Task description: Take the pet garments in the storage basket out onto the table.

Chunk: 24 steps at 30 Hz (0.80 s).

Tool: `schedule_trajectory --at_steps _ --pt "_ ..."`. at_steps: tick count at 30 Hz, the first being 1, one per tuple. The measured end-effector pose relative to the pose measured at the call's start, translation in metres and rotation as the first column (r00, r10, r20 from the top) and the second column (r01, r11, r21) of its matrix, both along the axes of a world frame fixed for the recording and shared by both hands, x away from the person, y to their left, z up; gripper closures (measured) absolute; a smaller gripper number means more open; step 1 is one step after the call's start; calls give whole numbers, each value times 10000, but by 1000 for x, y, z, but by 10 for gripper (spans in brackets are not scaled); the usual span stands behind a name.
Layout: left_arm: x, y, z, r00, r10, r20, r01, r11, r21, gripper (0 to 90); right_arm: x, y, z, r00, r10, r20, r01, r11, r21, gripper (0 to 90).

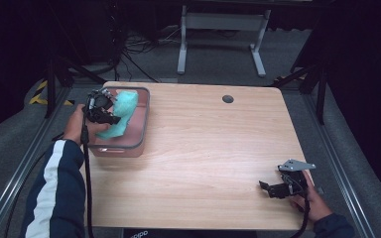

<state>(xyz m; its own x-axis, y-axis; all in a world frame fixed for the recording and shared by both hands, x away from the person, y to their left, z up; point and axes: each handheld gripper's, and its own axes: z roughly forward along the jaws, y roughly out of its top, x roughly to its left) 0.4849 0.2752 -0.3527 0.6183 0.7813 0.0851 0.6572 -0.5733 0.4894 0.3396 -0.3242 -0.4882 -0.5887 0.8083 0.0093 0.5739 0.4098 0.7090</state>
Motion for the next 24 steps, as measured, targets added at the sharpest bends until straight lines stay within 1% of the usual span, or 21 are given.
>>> schedule_trajectory --at_steps 3,5,6,7,8,9,12,13,14,15,16,18,19,21,23,24 --pt "-8 1 8 9993 -59 363 70 9995 -315 752 0 0 0 10000 -1 0 1 10000 1 3" --pt "-13 1 12 9984 -81 555 101 9993 -363 752 0 0 0 10000 3 5 -3 10000 -3 3" --pt "-15 1 15 9972 -129 737 154 9993 -337 752 0 0 0 10000 0 2 0 10000 -2 3" --pt "-18 2 17 9965 -105 824 146 9987 -498 752 0 0 0 10000 4 5 -4 10000 -5 3" --pt "-20 2 19 9957 -123 913 175 9983 -563 752 0 0 0 10000 1 5 -1 10000 -3 3" --pt "-23 2 21 9939 -151 1095 219 9979 -617 752 0 0 0 10000 -1 3 1 10000 -1 3" --pt "-30 2 25 9920 -191 1248 290 9965 -782 752 0 0 0 10000 1 6 -1 10000 -5 3" --pt "-32 3 27 9917 -249 1260 346 9965 -756 752 0 0 0 10000 -1 3 1 10000 -4 3" --pt "-34 3 28 9899 -212 1400 332 9959 -837 752 0 0 0 10000 2 7 -2 10000 -5 3" --pt "-37 2 29 9899 -228 1402 360 9951 -924 752 0 0 0 10000 0 4 0 10000 -4 3" --pt "-40 2 31 9880 -288 1517 441 9941 -989 752 0 0 0 10000 2 6 -2 10000 -5 3" --pt "-44 2 33 9847 -427 1686 588 9941 -913 752 0 0 0 10000 2 8 -2 10000 -6 3" --pt "-47 1 35 9839 -469 1724 655 9924 -1039 752 0 0 0 10000 1 9 -1 10000 -6 3" --pt "-51 -1 37 9801 -599 1891 818 9905 -1105 753 0 0 0 10000 -8 10 8 10000 -6 3" --pt "-56 -4 40 9782 -781 1922 1013 9883 -1140 754 0 0 0 10000 -9 9 9 10000 -5 3" --pt "-58 -6 42 9760 -903 1980 1143 9870 -1131 754 0 0 0 10000 -8 8 8 10000 -5 3"
